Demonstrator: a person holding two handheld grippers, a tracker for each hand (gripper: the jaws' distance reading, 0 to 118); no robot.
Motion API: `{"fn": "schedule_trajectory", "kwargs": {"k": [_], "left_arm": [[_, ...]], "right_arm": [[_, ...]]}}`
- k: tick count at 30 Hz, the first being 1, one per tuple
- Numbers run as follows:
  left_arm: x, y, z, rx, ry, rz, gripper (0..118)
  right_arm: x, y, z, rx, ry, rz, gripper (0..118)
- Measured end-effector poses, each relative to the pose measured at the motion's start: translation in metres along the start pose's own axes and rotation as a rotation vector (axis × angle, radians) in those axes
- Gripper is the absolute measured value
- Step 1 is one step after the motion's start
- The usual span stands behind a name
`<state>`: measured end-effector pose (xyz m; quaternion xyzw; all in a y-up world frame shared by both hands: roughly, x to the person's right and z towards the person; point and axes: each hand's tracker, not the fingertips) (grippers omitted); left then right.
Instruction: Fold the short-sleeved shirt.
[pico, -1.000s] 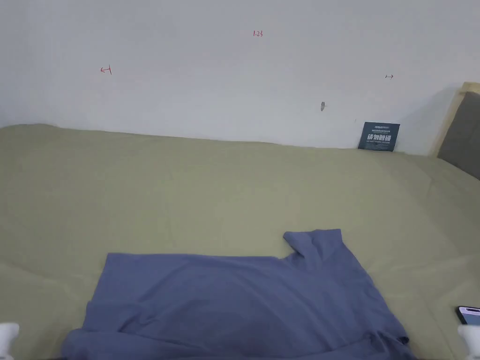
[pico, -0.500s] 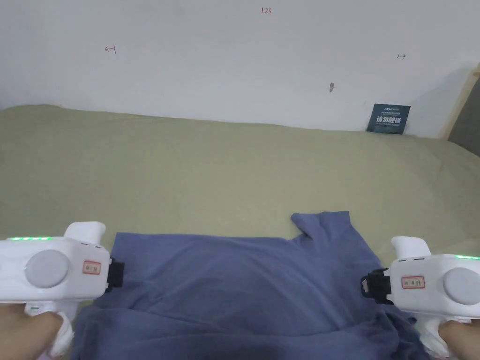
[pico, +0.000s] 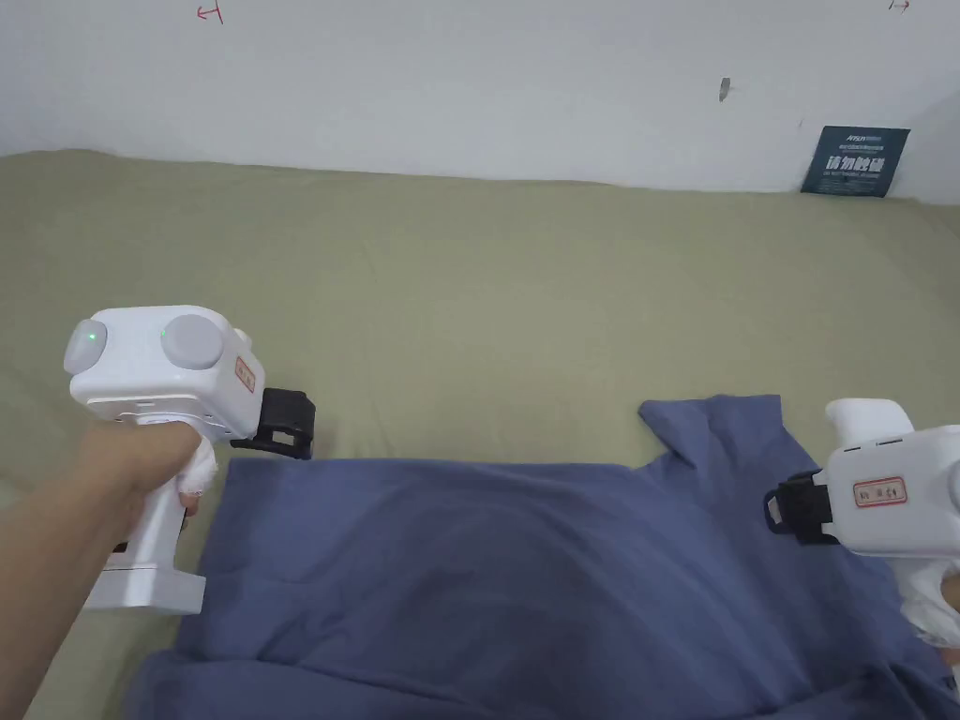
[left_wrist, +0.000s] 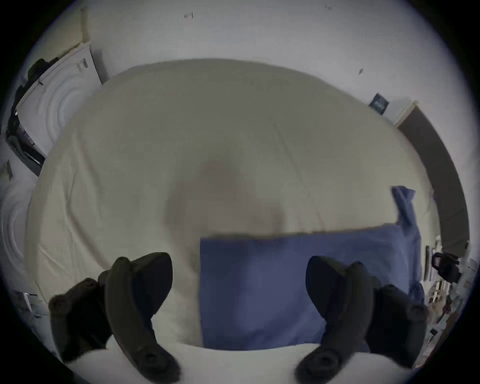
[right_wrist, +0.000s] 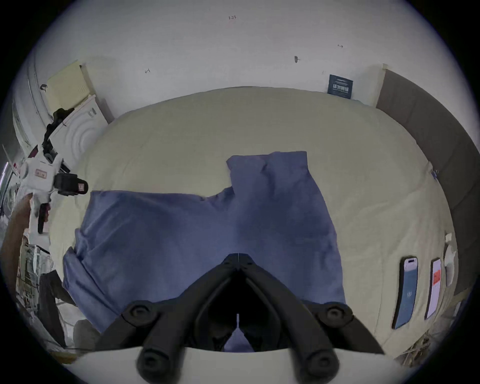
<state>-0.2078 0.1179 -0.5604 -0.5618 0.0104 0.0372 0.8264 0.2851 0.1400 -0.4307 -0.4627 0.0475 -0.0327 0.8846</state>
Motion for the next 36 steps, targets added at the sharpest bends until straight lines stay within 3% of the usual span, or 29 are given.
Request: {"fn": "schedule_trajectory", "kwargs": {"k": [2,4,5,6,7,8,9,11,15,17,20,21,23,24,25,26,30,33,36], "left_arm": [[-0.003,0.002,-0.021,-0.058,-0.008,0.021,83],[-0.003,-0.002,-0.036,-0.117,-0.041,0.025,73],[-0.003,-0.005,-0.039,-0.121,-0.033,0.027,45],[-0.002,-0.008,-0.034,-0.095,0.055,-0.011,19],[0.000,-0.011,-0.026,-0.063,0.016,-0.028,8],[0.003,-0.011,-0.022,-0.071,0.030,-0.029,8],[0.003,-0.012,-0.015,-0.069,0.023,-0.050,8],[0.005,-0.014,-0.006,-0.059,-0.080,-0.061,8],[0.014,-0.016,-0.001,-0.044,-0.015,-0.144,8],[0.012,-0.016,-0.001,-0.046,-0.028,-0.118,8],[0.018,-0.018,-0.001,-0.059,-0.038,-0.087,8],[0.018,-0.019,-0.003,-0.066,-0.037,-0.083,8],[0.015,-0.016,-0.010,-0.082,-0.046,-0.075,8],[0.014,-0.017,-0.012,-0.089,-0.050,-0.070,8],[0.013,-0.019,-0.014,-0.091,-0.055,-0.068,8],[0.012,-0.018,-0.018,-0.090,-0.060,-0.068,8],[0.008,-0.022,-0.012,-0.046,-0.077,-0.026,8],[-0.001,-0.026,0.010,-0.021,-0.127,0.002,8],[-0.007,-0.029,0.040,0.000,-0.146,-0.059,8]], "right_arm": [[0.004,0.007,-0.008,-0.010,-0.001,0.010,0],[0.010,0.017,-0.015,-0.021,-0.010,0.022,1],[0.014,0.021,-0.014,-0.023,-0.018,0.016,13],[0.020,0.028,-0.017,-0.026,-0.023,0.000,39],[0.027,0.037,-0.020,-0.035,-0.027,-0.022,79],[0.035,0.046,-0.025,-0.052,-0.036,-0.053,114],[0.048,0.058,-0.033,-0.064,-0.036,-0.083,117],[0.064,0.077,-0.044,-0.070,-0.070,-0.100,110],[0.082,0.103,-0.074,-0.138,-0.096,-0.128,110],[0.075,0.097,-0.077,-0.222,-0.081,-0.141,102],[0.071,0.090,-0.102,-0.271,-0.125,-0.131,58],[0.069,0.090,-0.108,-0.284,-0.118,-0.119,52],[0.065,0.084,-0.112,-0.292,-0.120,-0.095,8],[0.064,0.081,-0.113,-0.320,-0.138,-0.077,0],[0.064,0.079,-0.105,-0.326,-0.192,-0.052,0],[0.065,0.077,-0.099,-0.291,-0.155,-0.058,0],[0.079,0.076,-0.087,-0.272,-0.066,-0.184,0],[0.062,0.074,-0.045,-0.237,-0.072,-0.070,0],[0.063,0.078,-0.008,-0.173,-0.027,-0.063,0]]}}
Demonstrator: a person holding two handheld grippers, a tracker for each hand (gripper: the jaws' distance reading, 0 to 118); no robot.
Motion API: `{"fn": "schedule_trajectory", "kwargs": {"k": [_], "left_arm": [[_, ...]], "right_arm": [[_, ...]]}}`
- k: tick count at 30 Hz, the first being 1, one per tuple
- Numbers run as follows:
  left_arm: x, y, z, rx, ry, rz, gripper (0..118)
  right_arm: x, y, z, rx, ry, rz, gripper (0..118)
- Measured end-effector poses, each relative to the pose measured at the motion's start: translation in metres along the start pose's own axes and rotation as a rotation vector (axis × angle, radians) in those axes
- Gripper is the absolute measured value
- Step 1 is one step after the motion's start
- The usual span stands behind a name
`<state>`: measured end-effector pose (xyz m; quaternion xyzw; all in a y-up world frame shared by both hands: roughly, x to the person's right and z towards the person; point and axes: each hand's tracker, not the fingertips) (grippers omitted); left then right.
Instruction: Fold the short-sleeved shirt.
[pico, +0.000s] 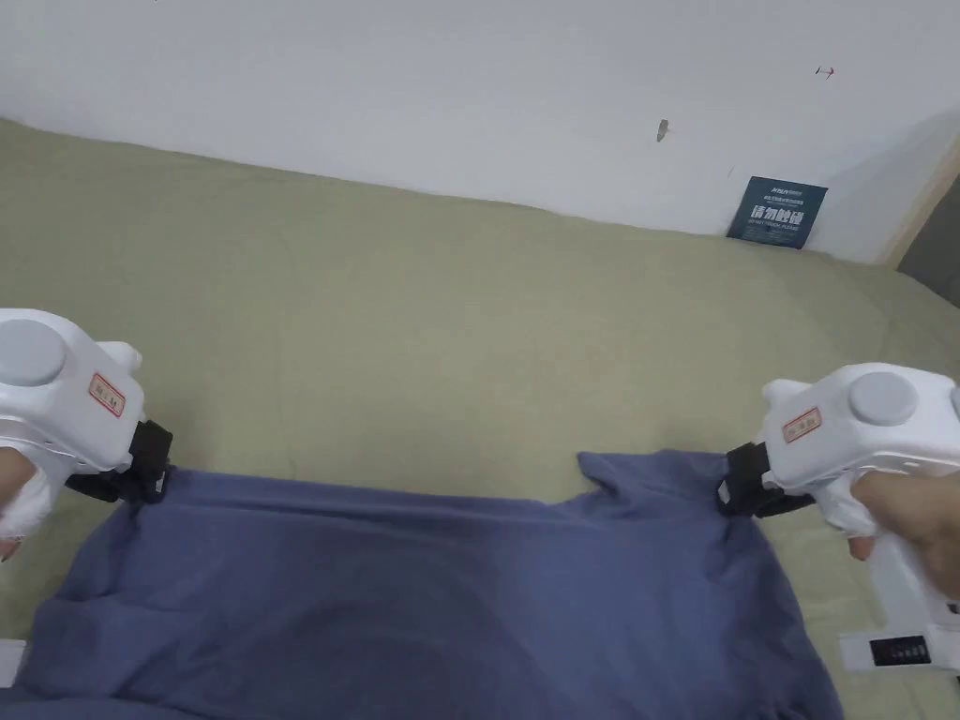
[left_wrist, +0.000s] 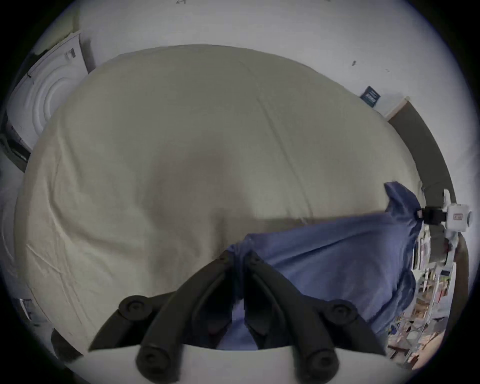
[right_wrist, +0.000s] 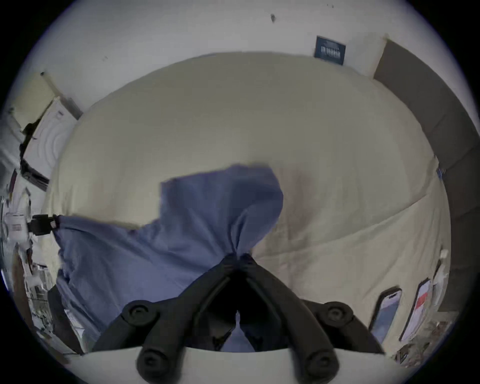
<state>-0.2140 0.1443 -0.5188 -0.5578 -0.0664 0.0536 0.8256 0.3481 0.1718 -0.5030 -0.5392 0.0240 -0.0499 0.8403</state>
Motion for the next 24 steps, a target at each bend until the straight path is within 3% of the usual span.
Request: {"fn": "schedule_trajectory", "kwargs": {"k": [7,13,24], "left_arm": [[0.002,-0.041,0.092,0.085,-0.052,-0.084,8],[0.000,-0.109,0.124,0.075,-0.051,-0.129,8],[-0.032,-0.244,0.083,-0.031,-0.090,0.006,8]], "right_arm": [[0.003,-0.035,0.085,0.103,0.036,0.100,0],[0.009,-0.113,0.127,0.131,0.057,0.090,0],[0.046,-0.257,0.078,-0.004,0.066,0.010,0]]}}
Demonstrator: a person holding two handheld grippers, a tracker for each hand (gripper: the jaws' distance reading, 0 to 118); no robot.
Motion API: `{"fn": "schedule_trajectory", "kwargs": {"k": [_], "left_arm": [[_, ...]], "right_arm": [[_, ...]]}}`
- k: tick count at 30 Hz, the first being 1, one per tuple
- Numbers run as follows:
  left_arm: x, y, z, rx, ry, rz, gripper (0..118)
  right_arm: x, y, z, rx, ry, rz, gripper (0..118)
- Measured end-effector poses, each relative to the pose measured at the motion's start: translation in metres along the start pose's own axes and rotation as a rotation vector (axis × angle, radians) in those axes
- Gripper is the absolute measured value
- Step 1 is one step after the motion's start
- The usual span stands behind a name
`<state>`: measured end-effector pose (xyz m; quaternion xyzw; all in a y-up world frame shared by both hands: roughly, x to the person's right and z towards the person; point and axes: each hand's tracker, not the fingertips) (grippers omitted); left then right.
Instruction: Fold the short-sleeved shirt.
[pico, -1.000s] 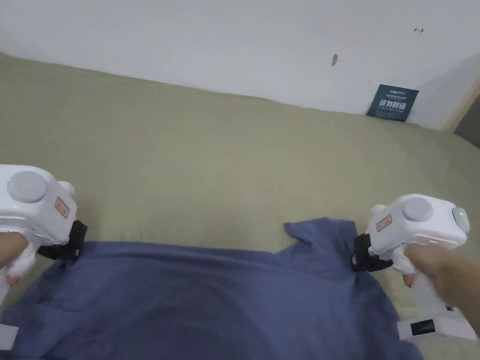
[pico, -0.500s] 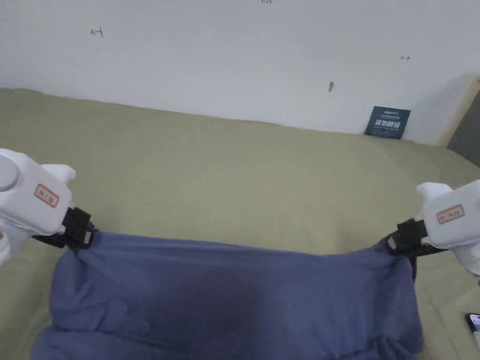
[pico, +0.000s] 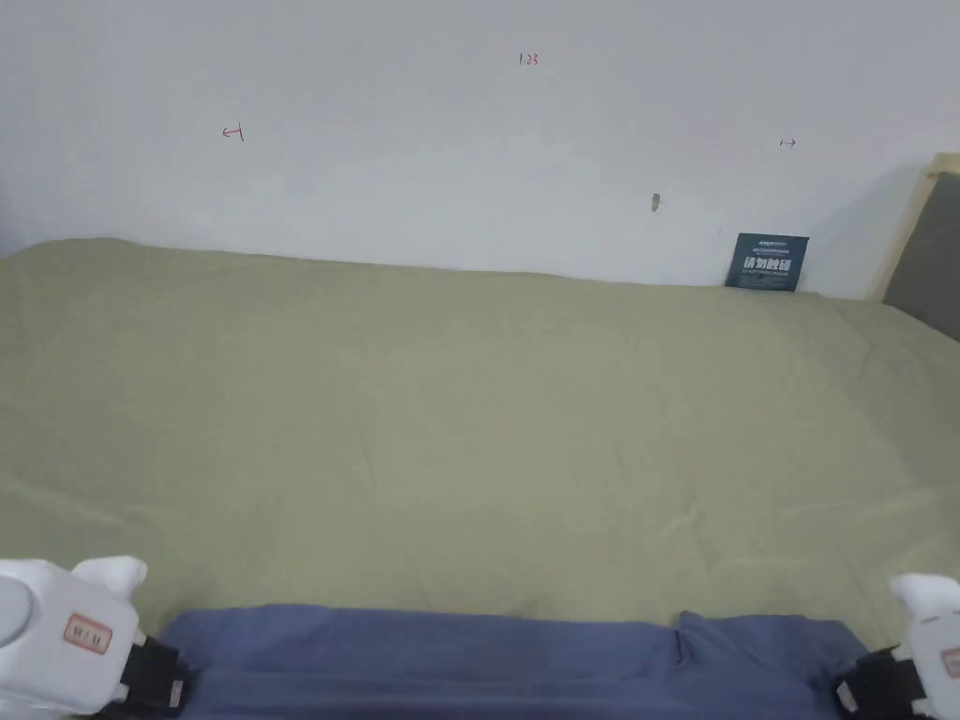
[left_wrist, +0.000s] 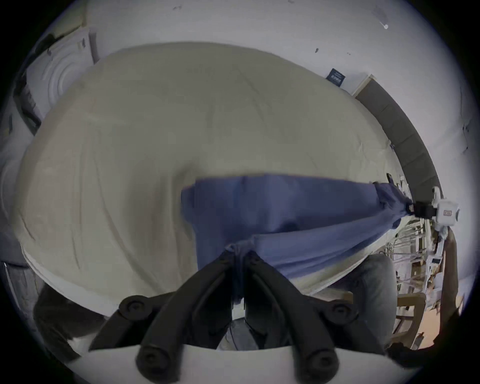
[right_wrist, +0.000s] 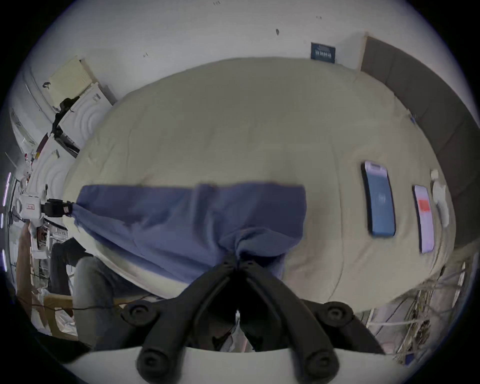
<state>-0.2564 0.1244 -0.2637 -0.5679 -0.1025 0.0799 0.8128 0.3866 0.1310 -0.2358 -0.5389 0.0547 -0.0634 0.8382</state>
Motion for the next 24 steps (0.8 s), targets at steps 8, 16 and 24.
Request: {"fn": "schedule_trajectory", "kwargs": {"k": [8,16,24], "left_arm": [[-0.022,-0.017,-0.023,0.087,-0.056,0.147,100],[0.021,-0.006,0.056,0.141,0.088,0.084,12],[0.042,0.018,0.054,0.203,0.020,-0.073,0]], "right_arm": [[0.004,-0.031,-0.025,0.020,-0.004,-0.068,89],[-0.015,-0.003,0.026,0.090,-0.031,-0.040,28],[-0.054,0.019,0.036,0.141,0.028,-0.010,0]]}}
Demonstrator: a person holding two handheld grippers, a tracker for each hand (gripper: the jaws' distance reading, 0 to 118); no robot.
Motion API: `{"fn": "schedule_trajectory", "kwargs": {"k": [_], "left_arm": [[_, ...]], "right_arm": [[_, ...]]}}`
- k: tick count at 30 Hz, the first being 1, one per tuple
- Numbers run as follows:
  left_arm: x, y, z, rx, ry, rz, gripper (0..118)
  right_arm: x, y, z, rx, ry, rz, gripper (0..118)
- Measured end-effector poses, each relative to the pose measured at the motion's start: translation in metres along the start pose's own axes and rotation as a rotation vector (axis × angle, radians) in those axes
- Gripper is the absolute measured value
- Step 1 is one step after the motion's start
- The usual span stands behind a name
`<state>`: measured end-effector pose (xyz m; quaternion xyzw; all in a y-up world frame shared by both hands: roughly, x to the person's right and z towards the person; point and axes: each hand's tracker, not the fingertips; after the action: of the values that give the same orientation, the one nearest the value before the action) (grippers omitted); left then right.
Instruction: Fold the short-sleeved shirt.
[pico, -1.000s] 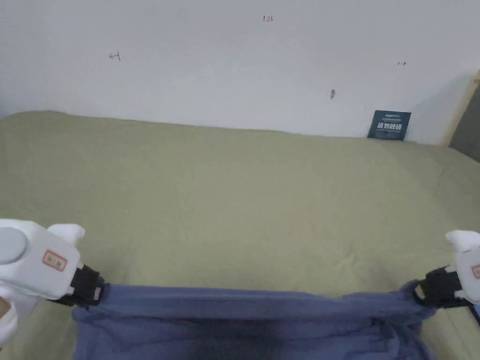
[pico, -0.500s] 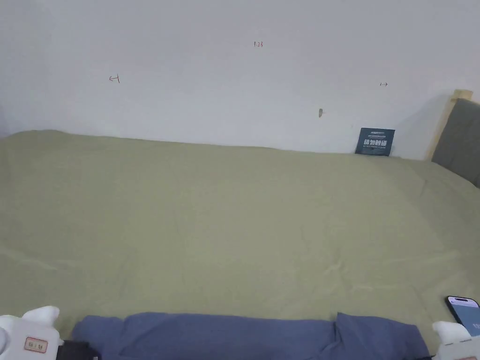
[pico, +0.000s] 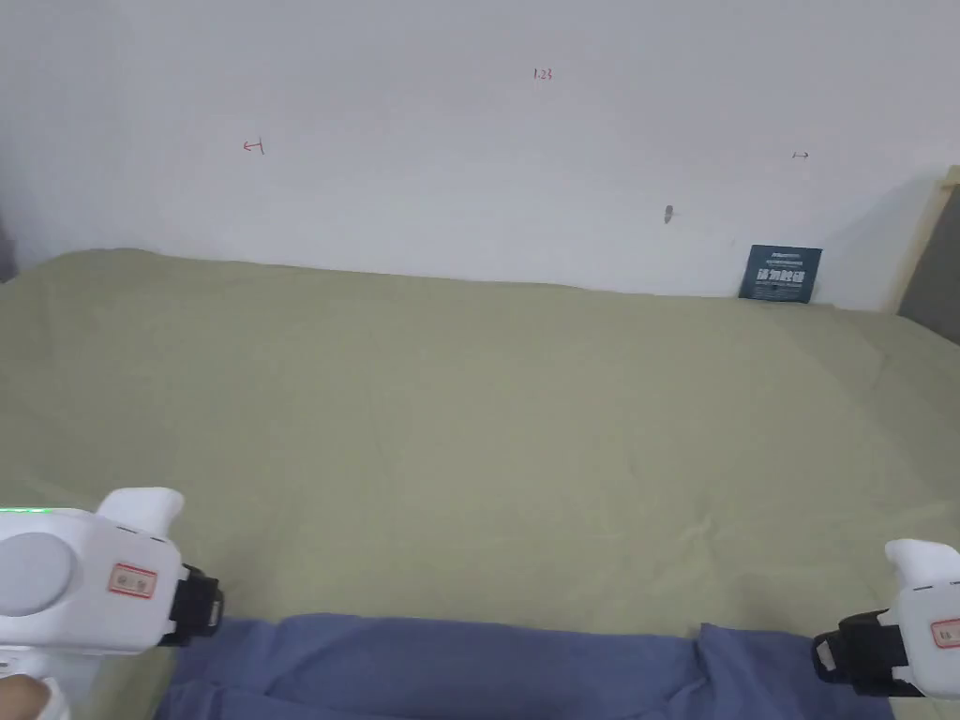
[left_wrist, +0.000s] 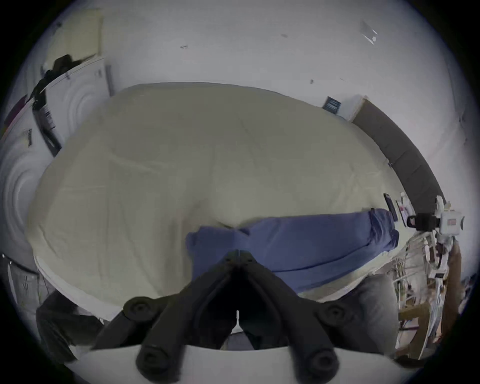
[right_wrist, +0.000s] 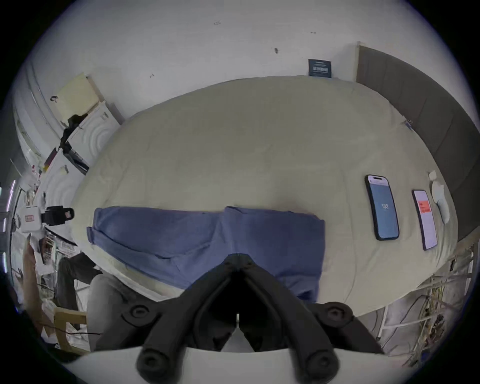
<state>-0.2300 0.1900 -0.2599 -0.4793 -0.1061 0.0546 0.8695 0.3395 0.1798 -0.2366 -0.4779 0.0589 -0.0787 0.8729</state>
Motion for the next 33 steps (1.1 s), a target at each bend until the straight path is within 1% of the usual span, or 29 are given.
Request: {"fn": "schedule_trajectory", "kwargs": {"k": [1,3,5,6,9,10,11,12,13,14,16,17,19,20,22,24,25,26,27,28,29,30,32,33], "left_arm": [[0.001,0.000,-0.002,-0.008,-0.016,0.000,0],[0.004,-0.001,-0.010,-0.015,-0.014,-0.011,0],[0.000,0.002,-0.016,-0.028,-0.006,-0.011,0],[0.008,0.001,-0.016,-0.038,-0.010,-0.007,0],[-0.005,0.005,-0.020,-0.054,-0.019,0.024,1],[-0.014,0.008,-0.025,-0.062,-0.007,0.025,17],[-0.019,0.010,-0.026,-0.077,0.017,0.018,51],[-0.026,0.012,-0.027,-0.088,0.016,0.013,92],[-0.036,0.012,-0.027,-0.106,-0.021,0.008,116],[-0.049,0.018,-0.026,-0.129,-0.110,0.019,114],[-0.077,0.015,-0.031,-0.156,-0.292,0.106,114],[-0.087,0.011,-0.038,-0.179,-0.345,0.149,114],[-0.096,-0.005,-0.043,-0.150,-0.317,0.256,113],[-0.103,-0.010,-0.048,-0.146,-0.341,0.299,113],[-0.118,-0.021,-0.062,-0.139,-0.415,0.396,113],[-0.123,-0.033,-0.076,-0.156,-0.527,0.478,113],[-0.122,-0.039,-0.084,-0.171,-0.559,0.511,113],[-0.106,-0.048,-0.086,-0.188,-0.586,0.532,109],[-0.099,-0.054,-0.093,-0.194,-0.602,0.535,93],[-0.094,-0.059,-0.094,-0.150,-0.624,0.530,31],[-0.090,-0.060,-0.092,-0.109,-0.644,0.528,11],[-0.103,-0.060,-0.101,-0.086,-0.671,0.544,9],[-0.103,-0.066,-0.104,-0.077,-0.738,0.615,9],[-0.102,-0.069,-0.107,-0.078,-0.749,0.641,9]], "right_arm": [[-0.005,0.000,-0.003,-0.008,-0.008,0.027,0],[-0.010,0.000,-0.007,-0.014,-0.011,0.046,0],[-0.012,-0.002,-0.010,-0.022,-0.003,0.041,0],[-0.012,-0.002,-0.012,-0.026,0.004,0.036,0],[-0.017,-0.004,-0.013,-0.036,0.000,0.037,0],[-0.017,-0.004,-0.014,-0.040,-0.002,0.042,0],[-0.017,-0.004,-0.014,-0.044,-0.001,0.044,0],[-0.017,-0.004,-0.014,-0.047,0.000,0.043,0],[-0.011,-0.002,-0.018,-0.050,0.003,0.040,0],[-0.010,-0.002,-0.019,-0.050,0.004,0.039,0],[-0.009,-0.002,-0.019,-0.047,0.007,0.035,0],[-0.006,-0.001,-0.021,-0.045,0.012,0.032,0],[-0.005,-0.002,-0.022,-0.042,0.021,0.028,0],[-0.005,-0.002,-0.023,-0.045,0.028,0.030,0],[-0.006,-0.002,-0.027,-0.056,0.030,0.032,0],[-0.007,-0.002,-0.029,-0.067,0.032,0.036,0],[-0.006,-0.002,-0.029,-0.067,0.035,0.035,0],[-0.007,-0.002,-0.029,-0.068,0.040,0.037,0],[-0.007,-0.003,-0.030,-0.069,0.046,0.035,0],[-0.008,-0.003,-0.031,-0.070,0.052,0.029,0],[-0.005,0.000,-0.035,-0.071,0.057,0.025,0],[-0.005,-0.001,-0.036,-0.070,0.062,0.023,0],[-0.006,-0.002,-0.039,-0.069,0.071,0.016,0],[-0.007,-0.005,-0.041,-0.071,0.076,0.014,0]]}}
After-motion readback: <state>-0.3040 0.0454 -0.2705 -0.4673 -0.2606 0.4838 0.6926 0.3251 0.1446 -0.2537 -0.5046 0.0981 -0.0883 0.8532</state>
